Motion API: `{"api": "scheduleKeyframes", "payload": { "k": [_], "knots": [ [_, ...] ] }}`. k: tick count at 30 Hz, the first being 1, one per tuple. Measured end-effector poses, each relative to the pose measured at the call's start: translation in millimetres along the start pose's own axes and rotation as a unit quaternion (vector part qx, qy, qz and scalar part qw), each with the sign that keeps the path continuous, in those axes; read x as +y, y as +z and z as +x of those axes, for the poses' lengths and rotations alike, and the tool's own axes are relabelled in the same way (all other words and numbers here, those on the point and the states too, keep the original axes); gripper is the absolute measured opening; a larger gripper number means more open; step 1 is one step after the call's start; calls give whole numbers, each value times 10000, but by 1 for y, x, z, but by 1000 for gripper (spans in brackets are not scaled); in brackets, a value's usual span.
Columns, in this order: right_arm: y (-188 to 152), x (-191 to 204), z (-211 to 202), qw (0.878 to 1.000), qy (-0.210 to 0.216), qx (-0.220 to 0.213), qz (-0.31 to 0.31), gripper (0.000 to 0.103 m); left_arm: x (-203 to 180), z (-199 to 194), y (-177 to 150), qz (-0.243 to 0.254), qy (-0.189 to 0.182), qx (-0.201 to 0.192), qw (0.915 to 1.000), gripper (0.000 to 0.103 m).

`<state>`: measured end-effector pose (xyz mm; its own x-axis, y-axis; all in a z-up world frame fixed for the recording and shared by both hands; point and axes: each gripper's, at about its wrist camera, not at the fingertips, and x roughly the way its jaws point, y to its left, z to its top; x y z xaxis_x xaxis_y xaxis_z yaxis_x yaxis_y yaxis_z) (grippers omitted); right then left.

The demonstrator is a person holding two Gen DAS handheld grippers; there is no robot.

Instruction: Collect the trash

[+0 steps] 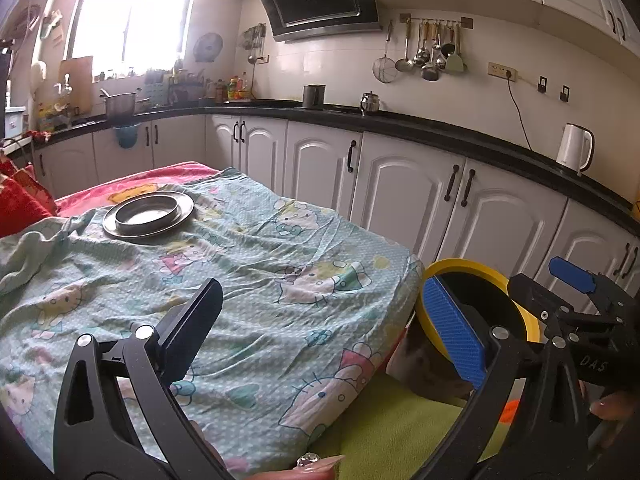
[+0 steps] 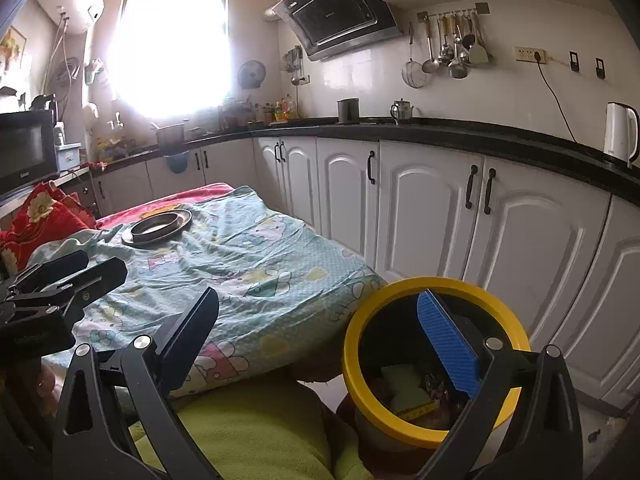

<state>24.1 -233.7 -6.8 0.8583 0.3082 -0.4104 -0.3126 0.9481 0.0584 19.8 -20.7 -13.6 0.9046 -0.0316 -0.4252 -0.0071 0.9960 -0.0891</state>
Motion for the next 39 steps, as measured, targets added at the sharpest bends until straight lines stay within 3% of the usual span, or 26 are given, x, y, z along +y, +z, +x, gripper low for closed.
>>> {"api": "scheduleKeyframes", "payload": {
  "k": [39],
  "knots": [
    [-1, -1, 1, 10000, -11, 20, 11, 97, 2, 2, -1, -91, 11, 61, 9999, 92]
  ]
}}
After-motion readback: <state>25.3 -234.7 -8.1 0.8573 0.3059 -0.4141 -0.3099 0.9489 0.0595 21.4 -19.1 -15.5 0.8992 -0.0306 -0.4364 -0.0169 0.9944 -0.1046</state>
